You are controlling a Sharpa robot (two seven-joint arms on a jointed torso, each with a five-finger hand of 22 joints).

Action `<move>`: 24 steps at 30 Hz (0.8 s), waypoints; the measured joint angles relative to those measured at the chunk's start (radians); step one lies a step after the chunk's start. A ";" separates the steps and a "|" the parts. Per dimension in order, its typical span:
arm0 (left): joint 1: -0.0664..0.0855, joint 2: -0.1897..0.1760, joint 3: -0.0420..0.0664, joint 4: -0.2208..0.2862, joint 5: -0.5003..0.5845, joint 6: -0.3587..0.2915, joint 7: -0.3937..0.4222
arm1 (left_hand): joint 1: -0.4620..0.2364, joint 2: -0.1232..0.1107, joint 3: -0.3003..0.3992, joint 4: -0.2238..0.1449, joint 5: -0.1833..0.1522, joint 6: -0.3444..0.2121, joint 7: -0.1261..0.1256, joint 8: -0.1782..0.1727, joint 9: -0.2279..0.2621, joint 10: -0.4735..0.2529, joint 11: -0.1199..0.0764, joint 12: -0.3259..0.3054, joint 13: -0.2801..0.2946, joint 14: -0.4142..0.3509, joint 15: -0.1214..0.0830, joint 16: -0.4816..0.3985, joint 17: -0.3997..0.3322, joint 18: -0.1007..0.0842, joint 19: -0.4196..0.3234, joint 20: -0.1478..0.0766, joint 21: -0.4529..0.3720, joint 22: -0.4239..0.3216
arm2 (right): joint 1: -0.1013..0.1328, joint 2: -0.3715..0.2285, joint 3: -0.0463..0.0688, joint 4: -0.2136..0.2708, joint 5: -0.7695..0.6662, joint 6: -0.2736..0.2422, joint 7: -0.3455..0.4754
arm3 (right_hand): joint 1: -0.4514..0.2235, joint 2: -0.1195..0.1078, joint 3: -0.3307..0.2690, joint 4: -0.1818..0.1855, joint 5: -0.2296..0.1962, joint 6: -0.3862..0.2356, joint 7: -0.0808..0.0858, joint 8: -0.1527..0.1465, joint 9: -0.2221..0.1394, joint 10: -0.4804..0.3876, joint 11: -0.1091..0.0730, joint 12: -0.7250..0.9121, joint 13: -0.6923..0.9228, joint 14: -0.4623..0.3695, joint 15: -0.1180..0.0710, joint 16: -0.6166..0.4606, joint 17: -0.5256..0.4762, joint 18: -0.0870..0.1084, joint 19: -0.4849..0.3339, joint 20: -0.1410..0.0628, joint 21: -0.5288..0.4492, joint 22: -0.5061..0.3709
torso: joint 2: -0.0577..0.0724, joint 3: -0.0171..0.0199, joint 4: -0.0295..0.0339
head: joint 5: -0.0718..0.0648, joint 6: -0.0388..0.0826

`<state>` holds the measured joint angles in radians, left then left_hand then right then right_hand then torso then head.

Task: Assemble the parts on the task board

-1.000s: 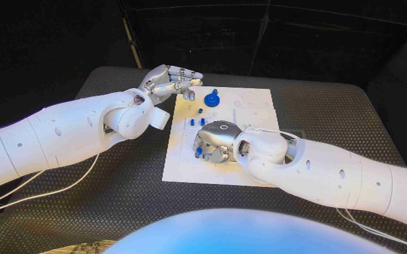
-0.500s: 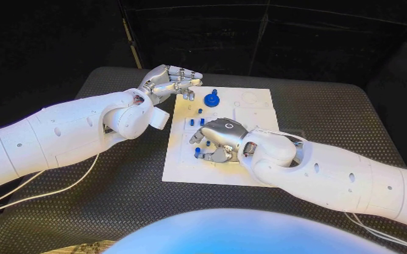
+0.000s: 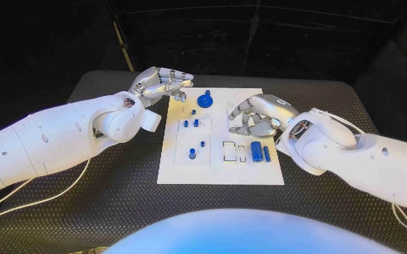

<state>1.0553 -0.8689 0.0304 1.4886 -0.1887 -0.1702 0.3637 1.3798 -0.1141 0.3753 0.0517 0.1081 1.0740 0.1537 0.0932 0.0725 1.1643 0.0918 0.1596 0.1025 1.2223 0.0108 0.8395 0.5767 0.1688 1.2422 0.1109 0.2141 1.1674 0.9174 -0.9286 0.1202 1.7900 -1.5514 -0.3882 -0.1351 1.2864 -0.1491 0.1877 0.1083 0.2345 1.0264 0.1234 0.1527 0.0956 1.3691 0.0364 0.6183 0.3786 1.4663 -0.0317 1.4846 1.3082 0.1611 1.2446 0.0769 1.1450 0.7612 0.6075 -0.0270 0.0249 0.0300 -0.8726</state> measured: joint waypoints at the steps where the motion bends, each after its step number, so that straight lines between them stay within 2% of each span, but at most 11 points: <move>1: 0.000 0.000 0.000 0.000 0.000 0.000 0.000 | 0.000 0.000 -0.001 -0.001 0.000 0.000 0.000 0.000 0.000 -0.002 0.002 0.000 0.000 0.000 0.000 0.000 0.000 0.000 0.000 0.000 0.000 -0.001 | 0.000 -0.017 0.002 0.004 0.019 -0.003 -0.018 | -0.013 -0.003 -0.023 0.012 0.008 0.007 -0.007 0.013 0.003 0.054 -0.009 0.210 0.257 0.000 -0.010 0.012 0.000 -0.014 0.011 -0.011 0.015 0.022 | -0.001 -0.0004 -0.0013 | -0.005 0.000; 2: 0.000 0.000 0.000 0.000 0.000 0.000 0.000 | 0.000 0.000 -0.001 -0.001 0.000 0.000 0.000 0.000 0.000 -0.003 0.003 0.000 0.001 0.000 0.000 0.000 0.000 0.000 0.000 0.000 0.000 -0.001 | 0.000 -0.030 0.004 0.008 0.034 -0.006 -0.037 | -0.013 -0.003 -0.048 0.021 0.020 0.004 -0.010 0.027 0.007 0.070 -0.014 0.393 0.463 0.000 -0.020 0.023 0.000 -0.014 0.018 -0.018 0.025 0.038 | -0.001 -0.0005 -0.0022 | -0.008 0.000; 3: 0.000 0.000 0.000 0.000 0.000 0.000 0.000 | 0.000 0.000 -0.001 -0.001 0.000 0.000 0.000 0.000 0.000 -0.003 0.003 0.000 0.001 0.000 0.000 0.000 0.000 0.000 0.000 0.000 0.000 -0.001 | -0.001 -0.044 0.006 0.014 0.049 -0.006 -0.066 | -0.021 0.002 -0.072 0.036 0.025 0.002 -0.012 0.041 0.012 0.077 -0.015 0.537 0.617 -0.001 -0.022 0.032 0.000 -0.014 0.023 -0.023 0.033 0.051 | -0.002 -0.0006 -0.0033 | -0.011 0.000; 4: 0.000 0.000 0.000 0.000 0.000 0.000 0.000 | 0.000 0.000 -0.001 -0.001 0.000 0.000 0.000 0.000 0.000 -0.003 0.003 0.000 0.001 0.000 0.000 0.000 0.000 0.000 0.000 0.000 0.000 -0.001 | -0.001 -0.054 0.007 0.019 0.057 -0.006 -0.088 | -0.039 0.007 -0.104 0.057 0.028 0.000 -0.015 0.059 0.018 0.080 -0.015 0.636 0.730 -0.001 -0.022 0.039 0.000 -0.014 0.029 -0.024 0.040 0.062 | -0.003 -0.0009 -0.0041 | -0.015 0.000; 6: 0.000 0.000 0.000 0.000 0.000 0.000 0.000 | 0.000 0.000 -0.001 -0.001 0.000 0.000 0.000 0.000 0.000 -0.003 0.003 0.000 0.001 0.000 0.000 0.000 0.000 0.000 0.000 0.000 0.000 -0.001 | -0.001 -0.071 0.009 0.027 0.068 -0.003 -0.136 | -0.066 0.016 -0.151 0.099 0.034 -0.005 -0.019 0.084 0.026 0.080 -0.015 0.716 0.828 -0.001 -0.022 0.046 0.000 -0.014 0.033 -0.020 0.047 0.076 | -0.004 -0.0012 -0.0058 | -0.022 0.000; 9: 0.000 0.001 0.000 0.000 0.000 0.000 0.000 | 0.000 0.000 -0.001 -0.001 0.000 0.000 0.000 0.000 0.000 -0.003 0.003 0.000 0.001 0.000 0.000 0.000 0.000 0.000 0.000 0.000 0.000 -0.001 | -0.004 -0.088 0.010 0.032 0.077 0.007 -0.215 | -0.089 0.018 -0.209 0.157 0.043 -0.020 -0.019 0.108 0.035 0.079 -0.014 0.753 0.878 -0.001 -0.022 0.047 0.000 -0.014 0.033 -0.020 0.051 0.087 | -0.005 -0.0012 -0.0068 | -0.032 0.000; 11: 0.000 0.001 0.000 0.000 0.000 0.000 0.000 | 0.000 0.000 -0.001 -0.001 0.000 0.000 0.000 0.000 0.000 -0.003 0.003 0.000 0.001 0.000 0.000 0.000 0.000 0.000 0.000 0.000 0.000 -0.001 | -0.011 -0.094 0.010 0.036 0.078 0.017 -0.264 | -0.089 0.018 -0.246 0.177 0.043 -0.032 -0.017 0.126 0.040 0.072 -0.012 0.764 0.897 -0.001 -0.022 0.051 0.000 -0.014 0.037 -0.016 0.052 0.092 | -0.006 -0.0012 -0.0074 | -0.036 0.000; 15: 0.000 0.000 0.000 0.000 0.002 0.000 0.000 | 0.000 0.000 -0.001 -0.001 0.000 0.000 0.000 0.000 0.000 -0.003 0.003 0.000 0.001 0.000 0.000 0.000 0.000 0.000 0.000 0.000 0.000 -0.001 | -0.049 -0.105 0.009 0.053 0.070 0.036 -0.343 | -0.086 0.021 -0.289 0.184 0.042 -0.035 -0.020 0.149 0.048 0.071 -0.013 0.774 0.917 -0.001 -0.022 0.051 0.000 -0.015 0.037 -0.016 0.059 0.102 | -0.007 -0.0017 -0.0081 | -0.041 0.000; 16: 0.000 0.000 0.000 0.000 0.003 0.000 0.000 | 0.000 0.000 -0.001 -0.001 0.000 0.000 0.000 0.000 0.000 -0.003 0.003 0.000 0.001 0.000 0.000 0.000 0.000 0.000 0.000 0.000 0.000 -0.001 | -0.058 -0.106 0.008 0.057 0.067 0.042 -0.360 | -0.086 0.021 -0.297 0.184 0.042 -0.036 -0.021 0.155 0.050 0.070 -0.013 0.775 0.920 -0.001 -0.022 0.055 0.000 -0.030 0.037 -0.016 0.059 0.104 | -0.007 -0.0018 -0.0081 | -0.043 0.000; 17: 0.000 0.000 0.000 0.000 0.004 0.000 0.000 | 0.000 0.000 -0.001 -0.001 0.000 0.000 0.000 0.000 0.000 -0.003 0.003 0.000 0.001 0.000 0.000 0.000 0.000 0.000 0.000 0.000 0.000 -0.001 | -0.065 -0.106 0.007 0.060 0.062 0.047 -0.375 | -0.086 0.021 -0.301 0.185 0.042 -0.036 -0.021 0.158 0.051 0.071 -0.013 0.775 0.921 -0.001 -0.022 0.055 0.000 -0.030 0.037 -0.016 0.059 0.105 | -0.007 -0.0018 -0.0081 | -0.044 0.000; 24: 0.000 0.000 0.000 0.000 0.008 0.000 0.000 | 0.000 0.000 -0.001 -0.001 0.000 0.000 0.000 0.000 0.000 -0.003 0.003 0.000 0.001 0.000 0.000 0.000 0.000 0.000 0.000 0.000 0.000 -0.001 | -0.086 -0.098 0.008 0.064 0.021 0.081 -0.457 | -0.094 0.029 -0.326 0.186 0.042 -0.036 -0.021 0.193 0.065 0.071 -0.013 0.775 0.929 -0.001 -0.022 0.055 0.000 -0.029 0.040 -0.020 0.063 0.112 | -0.008 -0.0022 -0.0076 | -0.046 0.000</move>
<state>1.0553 -0.8685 0.0304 1.4883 -0.1809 -0.1703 0.3635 1.3798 -0.1142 0.3743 0.0507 0.1081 1.0740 0.1537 0.0932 0.0725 1.1613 0.0948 0.1596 0.1031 1.2223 0.0108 0.8395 0.5768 0.1688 1.2421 0.1109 0.2141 1.1665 0.8317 -1.0269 0.1283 1.8543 -1.5305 -0.3074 -0.5921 1.1922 -0.1203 -0.1380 0.2938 0.2769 0.9908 0.1027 0.3452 0.1610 1.4396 0.0232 1.3930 1.3081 1.4650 -0.0539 1.5393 1.3079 0.1316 1.2850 0.0572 1.2081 0.8729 0.5995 -0.0292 0.0174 -0.0164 -0.8726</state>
